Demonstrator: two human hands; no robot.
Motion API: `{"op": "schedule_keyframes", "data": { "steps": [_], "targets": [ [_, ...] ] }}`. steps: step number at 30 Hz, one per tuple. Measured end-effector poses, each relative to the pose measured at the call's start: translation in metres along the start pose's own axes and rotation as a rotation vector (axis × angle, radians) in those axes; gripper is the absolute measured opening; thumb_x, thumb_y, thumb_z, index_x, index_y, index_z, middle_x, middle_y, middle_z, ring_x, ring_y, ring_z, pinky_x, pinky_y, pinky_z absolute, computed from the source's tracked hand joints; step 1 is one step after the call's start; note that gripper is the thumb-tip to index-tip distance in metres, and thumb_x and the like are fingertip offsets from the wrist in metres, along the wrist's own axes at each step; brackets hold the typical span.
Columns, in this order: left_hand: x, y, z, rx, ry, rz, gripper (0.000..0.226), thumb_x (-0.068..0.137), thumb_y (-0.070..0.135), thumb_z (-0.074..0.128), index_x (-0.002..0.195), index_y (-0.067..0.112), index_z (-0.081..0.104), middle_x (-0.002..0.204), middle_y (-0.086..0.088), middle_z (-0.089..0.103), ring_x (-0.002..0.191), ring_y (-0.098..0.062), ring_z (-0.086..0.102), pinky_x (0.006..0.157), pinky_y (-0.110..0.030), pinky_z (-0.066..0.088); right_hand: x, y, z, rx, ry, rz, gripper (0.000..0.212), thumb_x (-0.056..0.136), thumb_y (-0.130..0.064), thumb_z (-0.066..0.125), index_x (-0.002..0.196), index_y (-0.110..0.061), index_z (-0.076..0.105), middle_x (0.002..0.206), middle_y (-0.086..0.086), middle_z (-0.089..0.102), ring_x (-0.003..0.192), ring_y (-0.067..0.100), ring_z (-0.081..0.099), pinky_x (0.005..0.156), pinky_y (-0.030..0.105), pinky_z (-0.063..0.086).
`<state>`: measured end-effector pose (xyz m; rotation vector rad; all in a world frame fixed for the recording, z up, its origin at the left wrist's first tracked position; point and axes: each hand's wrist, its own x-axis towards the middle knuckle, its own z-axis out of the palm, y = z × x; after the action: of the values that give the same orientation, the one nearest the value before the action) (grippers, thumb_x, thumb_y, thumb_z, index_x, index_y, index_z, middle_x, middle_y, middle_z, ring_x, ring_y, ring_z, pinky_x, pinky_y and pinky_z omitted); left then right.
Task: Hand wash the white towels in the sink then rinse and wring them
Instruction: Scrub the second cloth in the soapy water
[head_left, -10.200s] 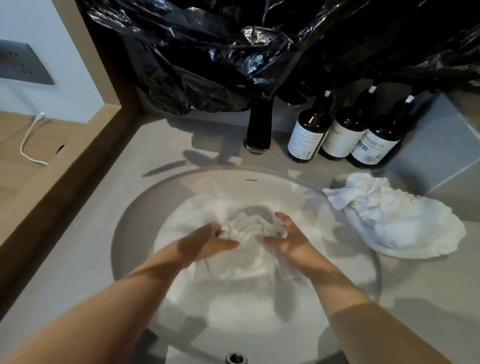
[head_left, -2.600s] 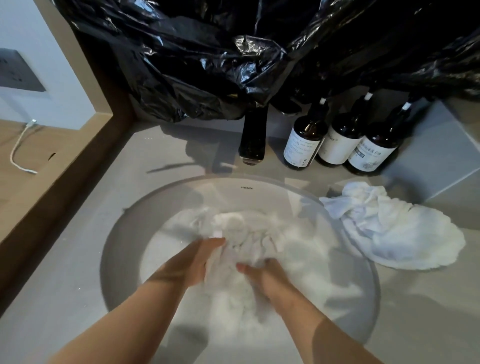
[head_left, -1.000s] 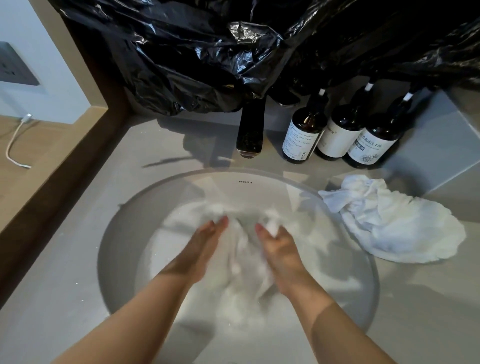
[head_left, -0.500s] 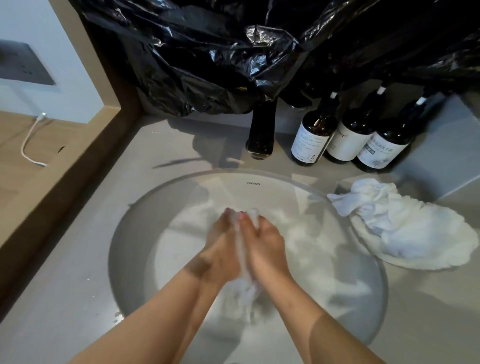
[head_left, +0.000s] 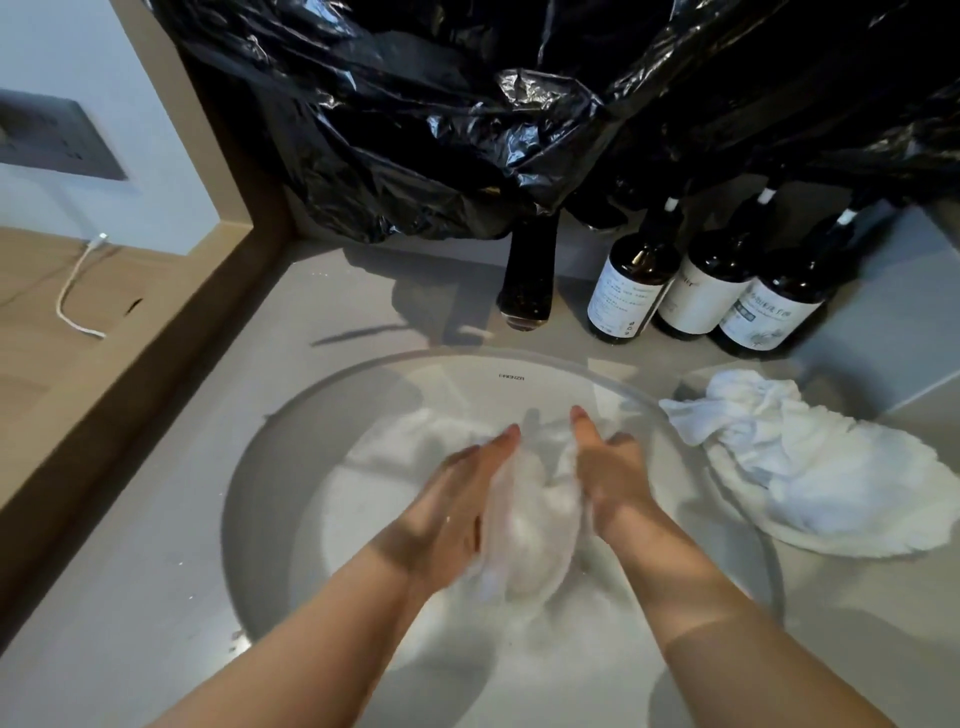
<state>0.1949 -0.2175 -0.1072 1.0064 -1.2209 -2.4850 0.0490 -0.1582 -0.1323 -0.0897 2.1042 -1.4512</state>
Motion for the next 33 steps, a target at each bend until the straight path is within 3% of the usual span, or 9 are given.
{"op": "schedule_keyframes", "data": {
  "steps": [6, 9, 12, 15, 20, 23, 27, 29, 33],
  "targets": [
    [0.026, -0.028, -0.034, 0.315, 0.154, -0.097, 0.016, 0.094, 0.009, 0.054, 0.087, 0.012, 0.040, 0.079, -0.003, 0.054, 0.059, -0.003, 0.055, 0.055, -0.014, 0.043, -0.011, 0.065, 0.006, -0.204, -0.252, 0.131, 0.047, 0.059, -0.046, 0.079, 0.085, -0.010, 0.063, 0.076, 0.005, 0.068, 0.065, 0.022, 0.063, 0.054, 0.024, 0.048],
    [0.033, -0.045, -0.040, 0.554, 0.297, -0.141, 0.034, 0.084, 0.010, 0.065, 0.108, 0.006, 0.042, 0.099, -0.013, 0.055, 0.080, -0.020, 0.059, 0.069, -0.034, 0.052, -0.019, 0.089, 0.008, -0.527, -0.339, 0.211, 0.024, 0.084, -0.033, 0.068, 0.092, -0.012, 0.061, 0.087, 0.001, 0.064, 0.075, 0.018, 0.060, 0.064, 0.025, 0.048],
    [0.030, -0.040, -0.047, 0.298, 0.250, -0.163, 0.066, 0.072, 0.031, 0.076, 0.123, -0.003, 0.051, 0.110, -0.023, 0.065, 0.097, -0.037, 0.066, 0.086, -0.046, 0.053, -0.024, 0.071, 0.012, -0.188, -0.249, 0.162, 0.029, 0.084, -0.029, 0.066, 0.106, -0.009, 0.065, 0.096, 0.005, 0.069, 0.087, 0.024, 0.065, 0.082, 0.035, 0.054],
    [0.022, -0.020, -0.035, 0.074, 0.238, -0.025, 0.061, 0.075, 0.054, 0.067, 0.117, 0.010, 0.063, 0.115, -0.018, 0.067, 0.109, -0.033, 0.063, 0.101, -0.049, 0.045, -0.045, 0.036, 0.018, -0.092, -0.236, -0.051, 0.017, 0.094, -0.031, 0.055, 0.106, -0.019, 0.057, 0.086, -0.001, 0.062, 0.081, 0.018, 0.059, 0.069, 0.025, 0.046],
    [0.013, -0.007, 0.018, -0.092, 0.242, 0.057, 0.039, 0.101, 0.033, 0.036, 0.074, 0.009, 0.052, 0.048, -0.002, 0.061, 0.042, -0.010, 0.061, 0.041, -0.012, 0.045, -0.070, -0.008, 0.029, -0.276, -0.251, -0.312, 0.028, 0.096, -0.039, 0.047, 0.108, -0.018, 0.062, 0.096, 0.006, 0.066, 0.095, 0.024, 0.061, 0.080, 0.026, 0.045],
    [0.008, 0.004, 0.033, -0.192, 0.273, 0.109, 0.039, 0.103, 0.030, 0.036, 0.071, 0.017, 0.055, 0.049, 0.005, 0.062, 0.044, -0.008, 0.060, 0.045, -0.014, 0.046, -0.059, -0.021, 0.026, -0.156, -0.167, -0.206, 0.037, 0.097, -0.043, 0.044, 0.106, -0.015, 0.067, 0.108, 0.006, 0.067, 0.108, 0.025, 0.059, 0.092, 0.027, 0.042],
    [0.021, 0.013, 0.013, -0.229, 0.380, 0.010, 0.044, 0.103, 0.028, 0.031, 0.062, 0.013, 0.039, 0.033, 0.002, 0.043, 0.029, -0.008, 0.047, 0.035, -0.009, 0.034, -0.094, -0.015, 0.035, -0.250, -0.309, -0.248, 0.037, 0.092, -0.051, 0.047, 0.072, -0.021, 0.057, 0.080, -0.002, 0.066, 0.083, 0.018, 0.063, 0.076, 0.026, 0.047],
    [0.017, 0.007, 0.011, -0.229, 0.342, 0.027, 0.043, 0.103, 0.026, 0.029, 0.068, 0.009, 0.046, 0.040, -0.002, 0.049, 0.045, -0.014, 0.055, 0.045, -0.012, 0.041, -0.081, -0.009, 0.034, -0.267, -0.291, -0.247, 0.039, 0.093, -0.051, 0.047, 0.067, -0.022, 0.056, 0.072, -0.003, 0.063, 0.076, 0.018, 0.061, 0.073, 0.028, 0.046],
    [0.002, 0.003, 0.025, -0.127, 0.233, 0.044, 0.039, 0.104, 0.022, 0.027, 0.086, 0.005, 0.057, 0.069, -0.006, 0.065, 0.064, -0.014, 0.063, 0.058, -0.019, 0.051, -0.048, -0.004, 0.026, -0.213, -0.142, -0.147, 0.035, 0.095, -0.049, 0.045, 0.098, -0.022, 0.066, 0.092, -0.002, 0.064, 0.087, 0.020, 0.060, 0.082, 0.030, 0.049]
  ]
}}
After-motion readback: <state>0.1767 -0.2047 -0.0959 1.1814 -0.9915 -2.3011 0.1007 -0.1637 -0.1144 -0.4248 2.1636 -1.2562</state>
